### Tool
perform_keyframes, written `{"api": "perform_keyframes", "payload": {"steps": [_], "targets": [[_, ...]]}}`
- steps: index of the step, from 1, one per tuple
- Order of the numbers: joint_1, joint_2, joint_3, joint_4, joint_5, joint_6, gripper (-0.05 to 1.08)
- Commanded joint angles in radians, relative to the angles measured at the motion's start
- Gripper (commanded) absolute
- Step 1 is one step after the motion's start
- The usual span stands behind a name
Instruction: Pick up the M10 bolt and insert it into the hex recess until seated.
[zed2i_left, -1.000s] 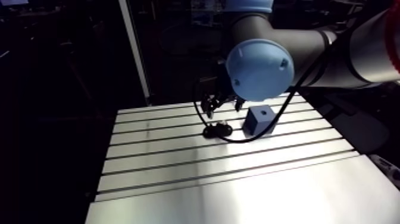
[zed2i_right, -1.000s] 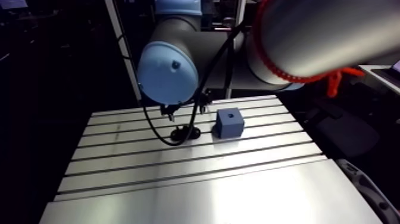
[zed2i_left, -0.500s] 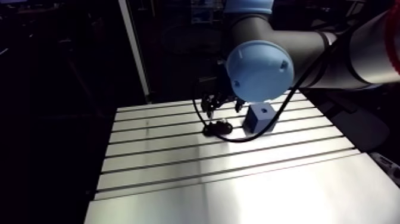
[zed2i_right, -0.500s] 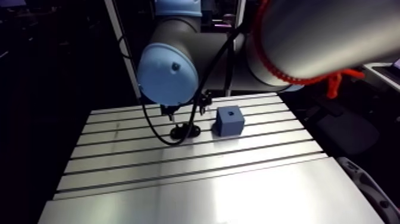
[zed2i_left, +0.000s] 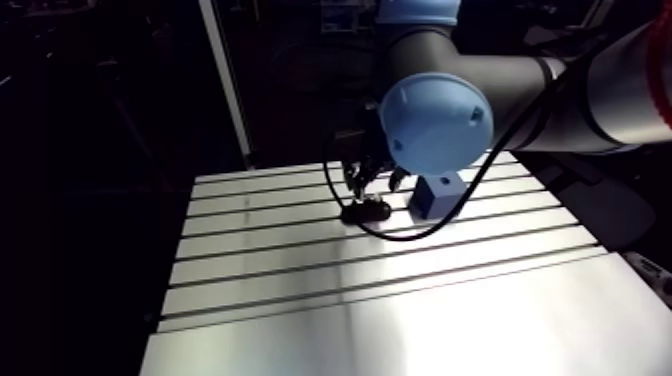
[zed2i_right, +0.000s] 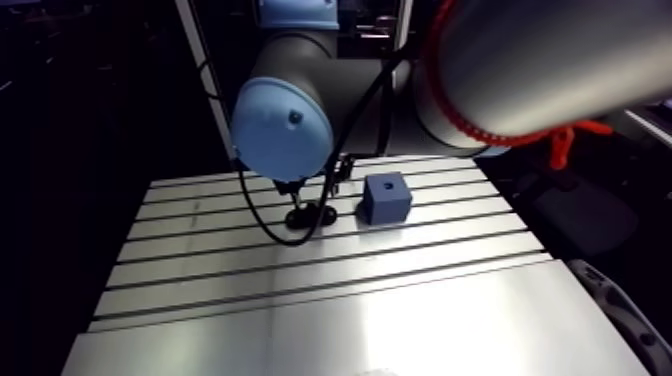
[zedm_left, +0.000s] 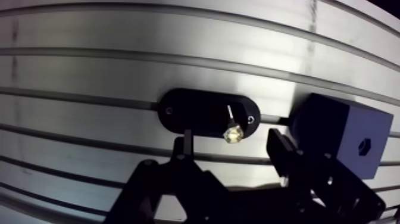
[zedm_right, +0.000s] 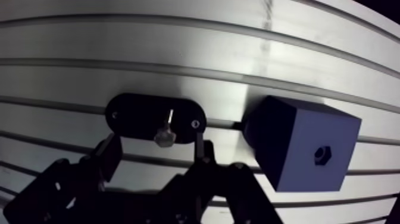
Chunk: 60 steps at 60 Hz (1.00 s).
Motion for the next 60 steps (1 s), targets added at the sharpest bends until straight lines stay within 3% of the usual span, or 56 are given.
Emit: {"api": "perform_keyframes", "payload": {"steps": [1, 60], "targets": [[0.0, 0.005, 0.005, -0.023, -0.014, -0.002, 0.34], [0.0, 0.017, 0.018, -0.06, -0.018, -0.003, 0.45]]}}
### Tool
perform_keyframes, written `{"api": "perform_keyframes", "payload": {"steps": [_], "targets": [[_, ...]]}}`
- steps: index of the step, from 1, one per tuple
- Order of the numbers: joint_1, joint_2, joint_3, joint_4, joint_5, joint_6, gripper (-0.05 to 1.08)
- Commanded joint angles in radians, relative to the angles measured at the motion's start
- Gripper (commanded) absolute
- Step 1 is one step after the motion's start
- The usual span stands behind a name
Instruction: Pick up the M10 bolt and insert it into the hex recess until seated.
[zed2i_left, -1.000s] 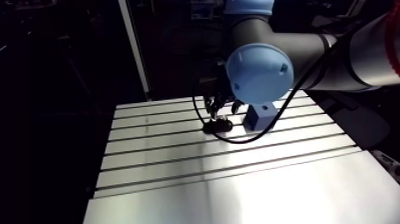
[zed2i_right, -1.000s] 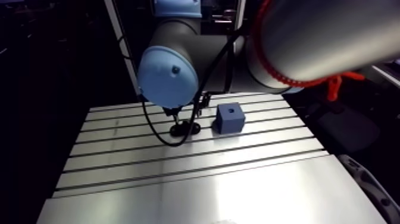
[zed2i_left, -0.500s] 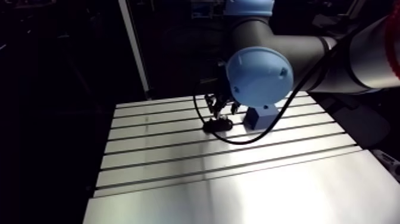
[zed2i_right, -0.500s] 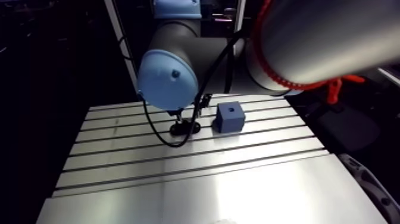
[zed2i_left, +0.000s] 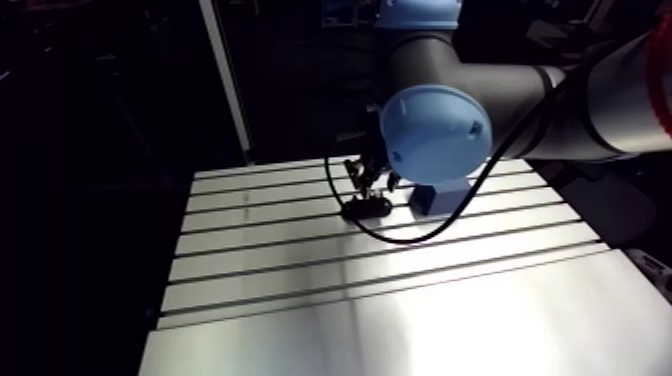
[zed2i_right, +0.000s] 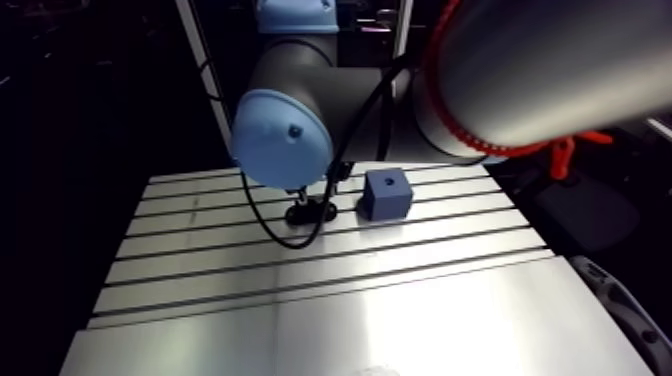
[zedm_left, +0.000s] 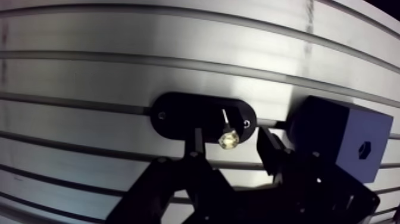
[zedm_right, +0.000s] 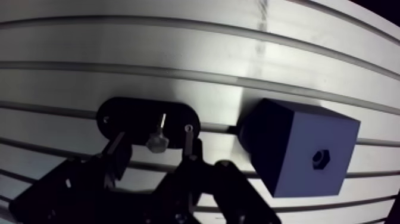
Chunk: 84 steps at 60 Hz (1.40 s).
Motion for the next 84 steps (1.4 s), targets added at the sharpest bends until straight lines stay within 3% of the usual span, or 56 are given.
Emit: {"api": "perform_keyframes", "payload": {"steps": [1, 84], "targets": [[-0.001, 0.002, 0.001, -0.006, 0.0, -0.003, 0.45], [0.001, 0.002, 0.009, -0.008, 0.001, 0.004, 0.59]]}}
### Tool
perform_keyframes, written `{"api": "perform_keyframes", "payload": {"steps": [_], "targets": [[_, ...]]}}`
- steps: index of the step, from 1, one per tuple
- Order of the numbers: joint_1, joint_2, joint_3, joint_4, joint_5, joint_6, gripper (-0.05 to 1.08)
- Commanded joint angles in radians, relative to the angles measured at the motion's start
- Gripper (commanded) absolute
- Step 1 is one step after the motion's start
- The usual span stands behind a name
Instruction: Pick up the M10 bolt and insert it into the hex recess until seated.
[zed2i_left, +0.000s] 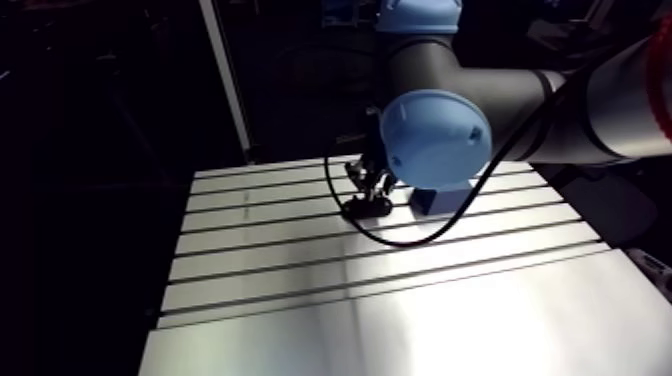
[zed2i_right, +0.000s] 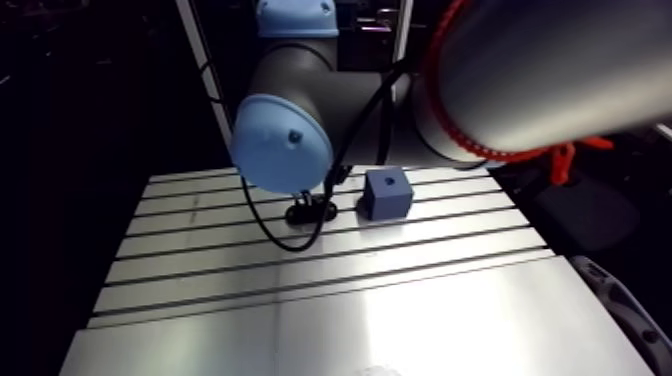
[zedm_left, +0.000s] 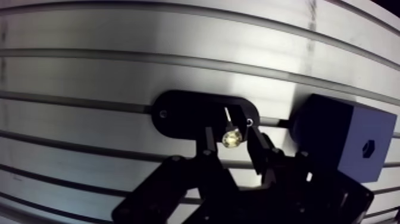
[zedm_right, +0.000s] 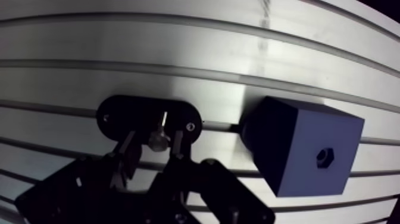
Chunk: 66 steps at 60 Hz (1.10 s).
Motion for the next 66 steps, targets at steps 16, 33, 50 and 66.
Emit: {"api": "perform_keyframes", "payload": {"steps": [16, 33, 50, 66], "targets": [[-0.002, 0.0, 0.0, 0.0, 0.0, 0.003, 0.61], [-0.003, 0.0, 0.0, -0.001, 0.0, 0.004, 0.63], [-0.003, 0.0, 0.002, 0.0, 0.0, 0.004, 0.65], [-0.001, 0.003, 0.002, -0.001, 0.0, 0.004, 0.66]]}}
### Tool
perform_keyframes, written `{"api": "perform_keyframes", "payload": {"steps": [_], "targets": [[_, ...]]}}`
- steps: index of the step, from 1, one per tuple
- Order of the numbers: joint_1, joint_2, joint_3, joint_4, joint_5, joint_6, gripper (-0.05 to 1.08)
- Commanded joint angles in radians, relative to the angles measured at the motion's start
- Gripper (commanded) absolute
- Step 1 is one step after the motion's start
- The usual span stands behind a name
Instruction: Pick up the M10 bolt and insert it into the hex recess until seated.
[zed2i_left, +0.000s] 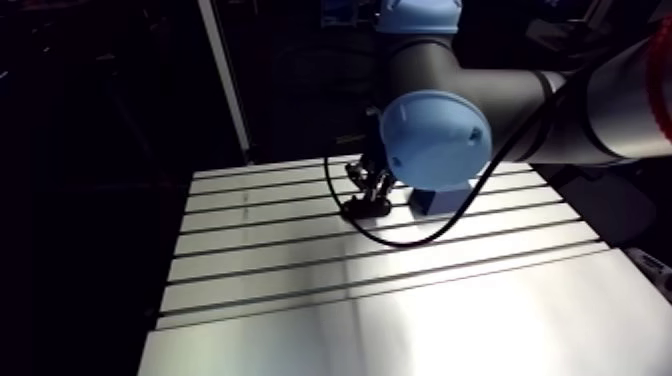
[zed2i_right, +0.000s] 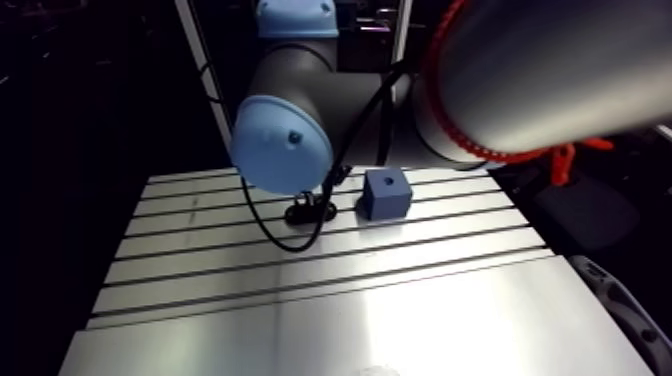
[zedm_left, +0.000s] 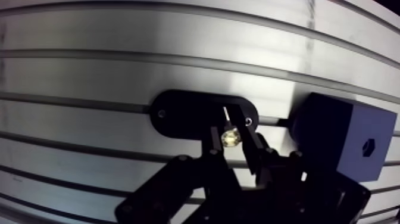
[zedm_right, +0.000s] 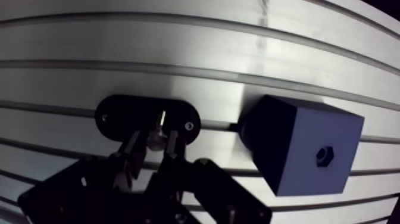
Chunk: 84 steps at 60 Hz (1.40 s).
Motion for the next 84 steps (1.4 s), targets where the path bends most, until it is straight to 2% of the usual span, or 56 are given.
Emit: {"api": "perform_keyframes", "payload": {"steps": [1, 41, 56, 84], "targets": [[0.0, 0.003, 0.0, 0.0, 0.0, -0.001, 0.66], [0.001, 0.004, 0.0, -0.026, -0.001, -0.011, 0.72], [-0.003, 0.0, -0.003, -0.024, 0.009, -0.012, 0.72], [-0.005, -0.012, -0.018, -0.016, 0.012, -0.014, 0.73]]}}
